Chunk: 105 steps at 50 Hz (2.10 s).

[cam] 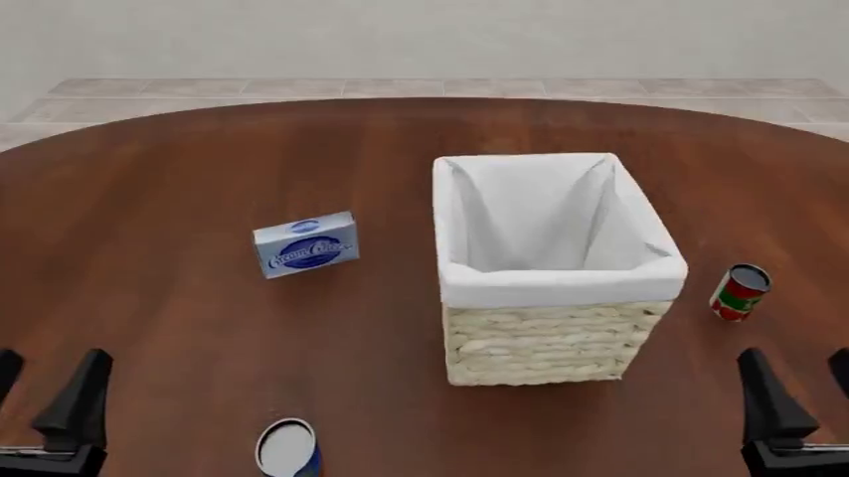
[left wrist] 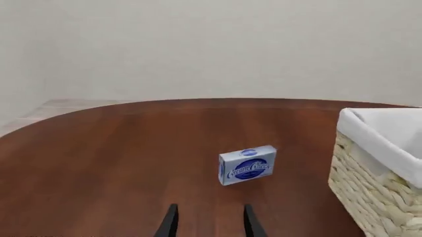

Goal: Pick up the cream cheese box, and put it in the basket.

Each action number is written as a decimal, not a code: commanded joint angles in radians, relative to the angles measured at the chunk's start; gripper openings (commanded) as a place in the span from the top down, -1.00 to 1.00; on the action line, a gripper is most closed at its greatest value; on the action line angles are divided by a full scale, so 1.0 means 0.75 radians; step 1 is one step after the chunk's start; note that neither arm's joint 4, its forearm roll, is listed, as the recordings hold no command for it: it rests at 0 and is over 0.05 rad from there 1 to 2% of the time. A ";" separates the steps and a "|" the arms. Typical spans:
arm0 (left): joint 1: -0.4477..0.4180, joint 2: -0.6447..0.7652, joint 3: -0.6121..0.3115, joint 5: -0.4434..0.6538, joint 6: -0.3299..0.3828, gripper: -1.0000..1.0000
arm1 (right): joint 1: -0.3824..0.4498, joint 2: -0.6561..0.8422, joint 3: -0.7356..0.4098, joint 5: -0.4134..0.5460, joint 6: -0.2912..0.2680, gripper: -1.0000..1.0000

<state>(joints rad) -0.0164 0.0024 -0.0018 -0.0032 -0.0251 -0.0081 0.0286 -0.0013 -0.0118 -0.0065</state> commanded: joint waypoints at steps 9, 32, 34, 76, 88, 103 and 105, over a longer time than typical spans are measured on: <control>0.039 -0.003 -0.001 -0.013 0.001 -1.00 | 0.028 -0.037 -0.004 -0.004 -0.053 -1.00; -0.102 0.058 -0.373 0.272 -0.091 -1.00 | 0.014 -0.037 -0.004 -0.006 -0.033 -1.00; -0.118 0.098 -0.402 0.262 -0.085 -1.00 | 0.013 -0.037 -0.003 -0.009 -0.005 -1.00; -0.327 1.504 -1.467 0.292 0.202 -1.00 | 0.006 -0.035 -0.004 0.007 0.027 -1.00; -0.267 1.756 -1.543 0.231 0.301 -1.00 | 0.003 -0.035 -0.004 0.004 0.031 -1.00; -0.260 1.969 -1.644 0.261 0.544 -1.00 | 0.007 -0.035 -0.003 0.006 0.042 -1.00; -0.261 1.991 -1.660 0.269 0.561 -1.00 | 0.006 -0.035 -0.003 0.006 0.045 -1.00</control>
<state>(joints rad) -0.2133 1.3857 -1.1924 0.1853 0.2959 -0.0046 0.0024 -0.0039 -0.0079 0.0223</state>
